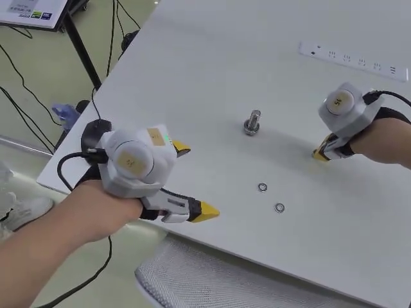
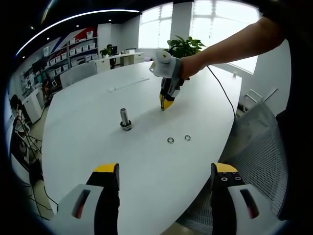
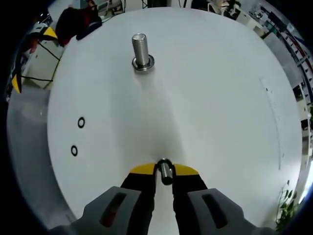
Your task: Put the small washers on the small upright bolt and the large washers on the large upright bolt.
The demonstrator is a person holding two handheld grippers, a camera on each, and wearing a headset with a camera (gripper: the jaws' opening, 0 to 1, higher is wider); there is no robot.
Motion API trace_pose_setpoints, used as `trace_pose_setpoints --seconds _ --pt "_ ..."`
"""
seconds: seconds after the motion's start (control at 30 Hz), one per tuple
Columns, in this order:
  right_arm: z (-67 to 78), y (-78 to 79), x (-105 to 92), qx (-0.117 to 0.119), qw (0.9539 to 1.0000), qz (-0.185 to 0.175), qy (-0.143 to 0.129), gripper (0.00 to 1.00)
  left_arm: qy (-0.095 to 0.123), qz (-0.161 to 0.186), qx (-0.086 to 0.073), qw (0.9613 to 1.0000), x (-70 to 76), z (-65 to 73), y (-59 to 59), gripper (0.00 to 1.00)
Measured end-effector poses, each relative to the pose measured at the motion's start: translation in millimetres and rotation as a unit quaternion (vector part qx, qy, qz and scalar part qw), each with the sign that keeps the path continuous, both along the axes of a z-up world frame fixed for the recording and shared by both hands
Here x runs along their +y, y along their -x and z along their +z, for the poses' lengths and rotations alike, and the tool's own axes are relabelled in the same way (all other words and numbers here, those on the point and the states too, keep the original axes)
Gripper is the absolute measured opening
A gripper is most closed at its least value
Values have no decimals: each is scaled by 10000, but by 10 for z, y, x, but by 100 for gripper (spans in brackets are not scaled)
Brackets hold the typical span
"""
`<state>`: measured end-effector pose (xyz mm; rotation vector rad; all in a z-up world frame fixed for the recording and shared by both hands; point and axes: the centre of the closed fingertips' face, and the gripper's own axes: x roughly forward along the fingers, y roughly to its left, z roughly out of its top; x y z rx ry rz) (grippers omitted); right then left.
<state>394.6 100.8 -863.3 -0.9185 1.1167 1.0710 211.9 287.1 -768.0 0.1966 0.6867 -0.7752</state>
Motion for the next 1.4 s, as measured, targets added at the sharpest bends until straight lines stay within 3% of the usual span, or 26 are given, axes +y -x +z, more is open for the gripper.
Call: trace_pose_setpoints --seconds 0.67,1.4 --pt "15 1 6 30 10000 -13 -20 18 15 -25 4 10000 36 -4 -25 73" --pt "413 64 -15 -196 9996 107 -148 23 28 -94 -129 9999 11 107 30 73"
